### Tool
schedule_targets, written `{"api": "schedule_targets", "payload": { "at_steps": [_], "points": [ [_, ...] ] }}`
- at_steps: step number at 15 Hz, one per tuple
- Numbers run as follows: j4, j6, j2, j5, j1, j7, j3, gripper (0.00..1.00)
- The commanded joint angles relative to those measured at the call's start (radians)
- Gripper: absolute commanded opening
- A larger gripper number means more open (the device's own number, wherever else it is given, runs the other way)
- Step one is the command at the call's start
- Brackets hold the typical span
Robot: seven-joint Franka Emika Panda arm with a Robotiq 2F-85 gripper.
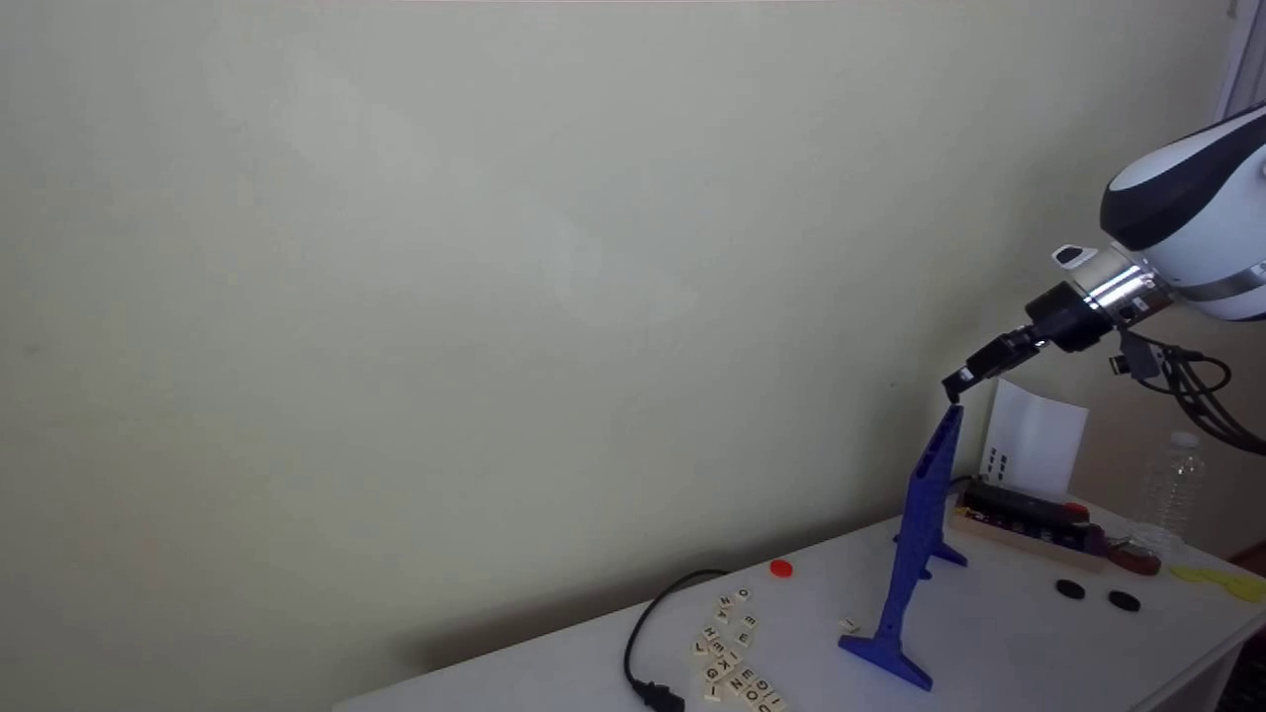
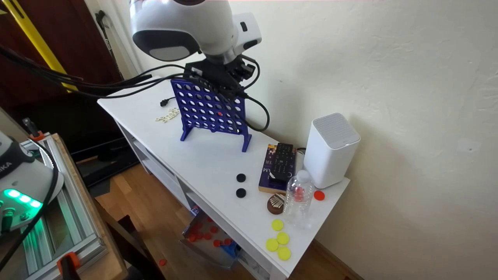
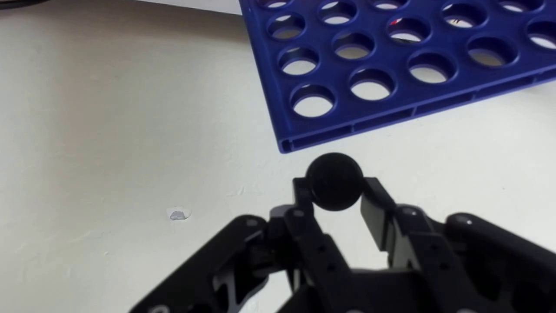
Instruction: Put one black chip in the blue gameboard.
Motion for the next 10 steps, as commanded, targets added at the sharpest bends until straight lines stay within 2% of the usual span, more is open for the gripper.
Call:
{"api": "schedule_targets", "payload": {
  "at_steps": [1,10],
  "points": [
    [0.01,0.008,0.046,-0.087,-0.006,0.058,-0.009,0.09],
    [0.01,0.001,0.059,-0.168,-0.007,0.127,-0.016,0.09]
  ]
}}
